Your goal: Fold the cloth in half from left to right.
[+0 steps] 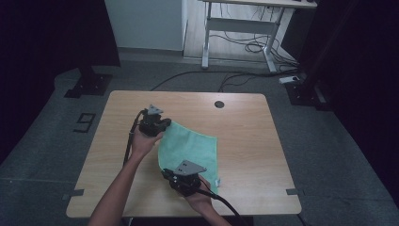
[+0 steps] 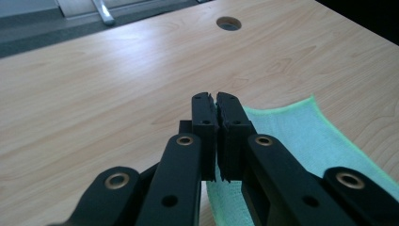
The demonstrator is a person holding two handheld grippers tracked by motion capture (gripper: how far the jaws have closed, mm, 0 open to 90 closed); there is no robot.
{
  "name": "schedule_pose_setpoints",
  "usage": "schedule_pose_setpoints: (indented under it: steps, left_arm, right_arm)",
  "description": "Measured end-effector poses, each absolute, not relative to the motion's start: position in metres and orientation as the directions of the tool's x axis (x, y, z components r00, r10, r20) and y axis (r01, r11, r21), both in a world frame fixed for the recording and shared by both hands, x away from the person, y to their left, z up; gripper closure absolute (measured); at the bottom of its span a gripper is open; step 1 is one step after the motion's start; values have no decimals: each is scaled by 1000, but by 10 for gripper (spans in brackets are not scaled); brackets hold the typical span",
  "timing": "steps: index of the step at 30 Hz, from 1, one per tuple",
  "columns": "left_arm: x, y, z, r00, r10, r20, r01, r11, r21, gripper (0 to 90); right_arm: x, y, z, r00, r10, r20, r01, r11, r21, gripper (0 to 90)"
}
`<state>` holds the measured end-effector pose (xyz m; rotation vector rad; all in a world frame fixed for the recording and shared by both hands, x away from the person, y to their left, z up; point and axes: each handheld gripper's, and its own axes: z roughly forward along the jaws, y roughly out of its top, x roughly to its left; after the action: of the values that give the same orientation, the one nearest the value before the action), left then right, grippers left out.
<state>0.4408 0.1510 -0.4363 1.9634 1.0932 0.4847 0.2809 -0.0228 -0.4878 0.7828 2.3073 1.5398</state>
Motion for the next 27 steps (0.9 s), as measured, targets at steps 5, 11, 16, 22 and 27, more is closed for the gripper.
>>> schedule_pose_setpoints:
  steps: [5, 11, 16, 22, 27]
  left_arm:
    - [442, 159, -441, 534, 844, -59, 541, -287, 791, 862]
    - [443, 158, -451, 534, 843, -67, 556, -291, 778, 860]
    - [442, 162, -448, 527, 848, -58, 554, -291, 780, 860]
    - [435, 186, -427, 499, 866, -40, 534, -271, 801, 860]
    - [434, 183, -429, 499, 866, -27, 535, -283, 796, 858]
  right_arm:
    - [277, -17, -485, -829, 554, 74, 280, 298, 913, 850]
    - [278, -20, -490, -826, 559, 81, 295, 305, 906, 850]
    - [279, -21, -488, -827, 556, 85, 289, 290, 912, 851]
    - [278, -3, -473, -852, 515, 90, 259, 268, 928, 851]
    - [274, 0, -472, -855, 512, 79, 249, 272, 930, 851]
